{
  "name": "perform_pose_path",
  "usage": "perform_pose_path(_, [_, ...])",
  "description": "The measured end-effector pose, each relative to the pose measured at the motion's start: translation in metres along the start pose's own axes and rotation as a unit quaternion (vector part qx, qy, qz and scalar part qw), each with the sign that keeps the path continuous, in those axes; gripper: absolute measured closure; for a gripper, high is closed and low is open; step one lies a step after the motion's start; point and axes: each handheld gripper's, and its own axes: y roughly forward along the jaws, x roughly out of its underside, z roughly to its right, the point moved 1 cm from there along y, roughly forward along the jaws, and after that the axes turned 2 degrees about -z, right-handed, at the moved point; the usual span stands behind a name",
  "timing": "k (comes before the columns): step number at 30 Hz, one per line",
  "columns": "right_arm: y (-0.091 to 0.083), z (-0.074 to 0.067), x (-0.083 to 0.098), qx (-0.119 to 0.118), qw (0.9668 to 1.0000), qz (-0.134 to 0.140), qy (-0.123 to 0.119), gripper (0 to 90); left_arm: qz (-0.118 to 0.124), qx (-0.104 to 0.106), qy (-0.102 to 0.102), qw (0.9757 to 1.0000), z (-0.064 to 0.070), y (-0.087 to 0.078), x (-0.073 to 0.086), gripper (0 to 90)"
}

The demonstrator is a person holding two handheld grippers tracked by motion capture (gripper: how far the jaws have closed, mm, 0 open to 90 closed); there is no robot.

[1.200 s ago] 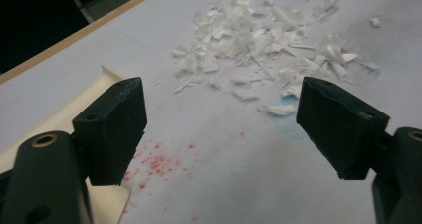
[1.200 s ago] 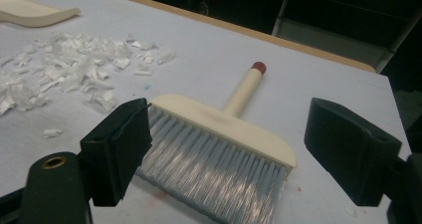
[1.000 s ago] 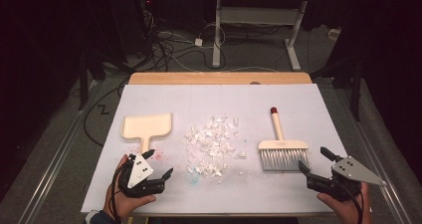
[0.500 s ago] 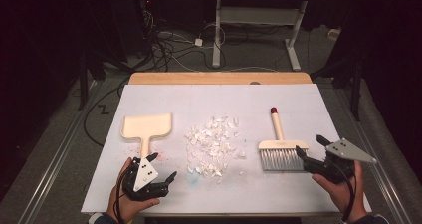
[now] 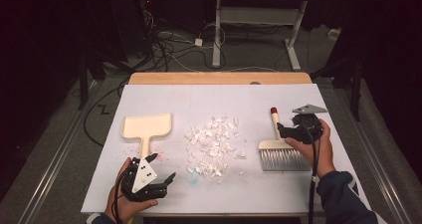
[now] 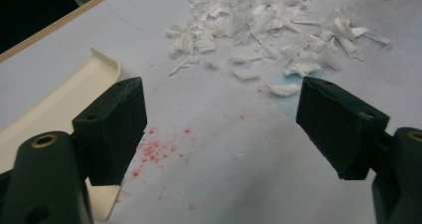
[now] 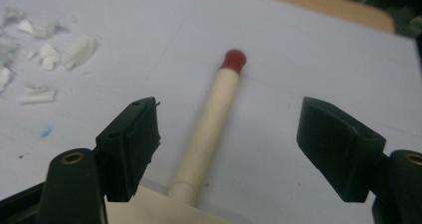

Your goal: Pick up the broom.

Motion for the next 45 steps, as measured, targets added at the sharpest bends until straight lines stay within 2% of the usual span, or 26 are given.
perform_pose_path(2, [0.014, 0.001, -0.005, -0.008, 0.9993, -0.035, 0.010, 28.9, -0.003, -0.002, 0.002, 1.0000, 0.000, 0.000, 0.001, 19.0])
perform_pose_path(5, [0.034, 0.002, -0.009, -0.011, 0.9963, -0.082, 0.024, 32.0, -0.006, -0.003, 0.006, 1.0000, 0.000, 0.000, 0.001, 19.0])
perform_pose_path(7, [0.047, 0.003, -0.009, -0.022, 0.9926, -0.113, 0.036, 33.4, -0.007, -0.002, 0.007, 0.9999, 0.001, 0.000, 0.001, 19.1])
perform_pose_path(8, [0.053, 0.002, -0.010, -0.020, 0.9912, -0.125, 0.038, 35.7, -0.008, -0.004, 0.009, 0.9999, 0.002, 0.000, 0.001, 19.0])
perform_pose_path(11, [0.068, -0.002, -0.007, -0.032, 0.9856, -0.163, 0.033, 44.4, -0.009, -0.005, 0.012, 0.9999, 0.003, 0.000, 0.001, 19.0])
perform_pose_path(13, [0.068, -0.001, -0.009, -0.037, 0.9854, -0.161, 0.044, 51.6, -0.009, -0.004, 0.009, 0.9999, 0.004, 0.001, 0.002, 19.0])
perform_pose_path(15, [0.068, -0.001, -0.010, -0.038, 0.9856, -0.159, 0.042, 64.5, -0.011, -0.004, 0.010, 0.9999, 0.004, 0.001, 0.002, 19.1])
perform_pose_path(19, [0.069, 0.001, -0.012, -0.048, 0.9846, -0.163, 0.041, 67.2, -0.005, -0.013, 0.007, 0.9999, 0.003, -0.001, 0.002, 19.0])
perform_pose_path(22, [0.070, 0.002, -0.011, -0.047, 0.9861, -0.154, 0.040, 71.4, -0.003, -0.014, 0.004, 0.9999, 0.003, -0.001, 0.002, 19.1])
perform_pose_path(29, [0.066, 0.002, -0.008, -0.057, 0.9885, -0.137, 0.028, 71.6, -0.014, -0.017, 0.004, 0.9998, 0.001, 0.002, 0.002, 19.1])
perform_pose_path(33, [0.052, 0.006, -0.005, -0.067, 0.9924, -0.096, 0.035, 71.8, -0.011, -0.020, -0.001, 0.9997, -0.001, 0.002, 0.003, 19.0])
perform_pose_path(36, [0.033, 0.010, -0.003, -0.081, 0.9947, -0.047, 0.041, 71.8, -0.012, -0.023, 0.001, 0.9997, -0.001, 0.000, 0.003, 19.0])
perform_pose_path(38, [0.019, 0.010, -0.002, -0.081, 0.9959, -0.017, 0.037, 71.8, -0.008, -0.027, -0.001, 0.9996, -0.002, -0.002, 0.003, 19.1])
perform_pose_path(41, [0.000, 0.007, 0.000, -0.080, 0.9961, 0.022, 0.031, 71.8, -0.006, -0.030, -0.002, 0.9995, -0.001, -0.003, 0.002, 19.0])
perform_pose_path(45, [-0.023, 0.001, 0.004, -0.091, 0.9935, 0.065, 0.021, 71.9, -0.007, -0.029, -0.001, 0.9995, 0.000, -0.004, 0.001, 19.1])
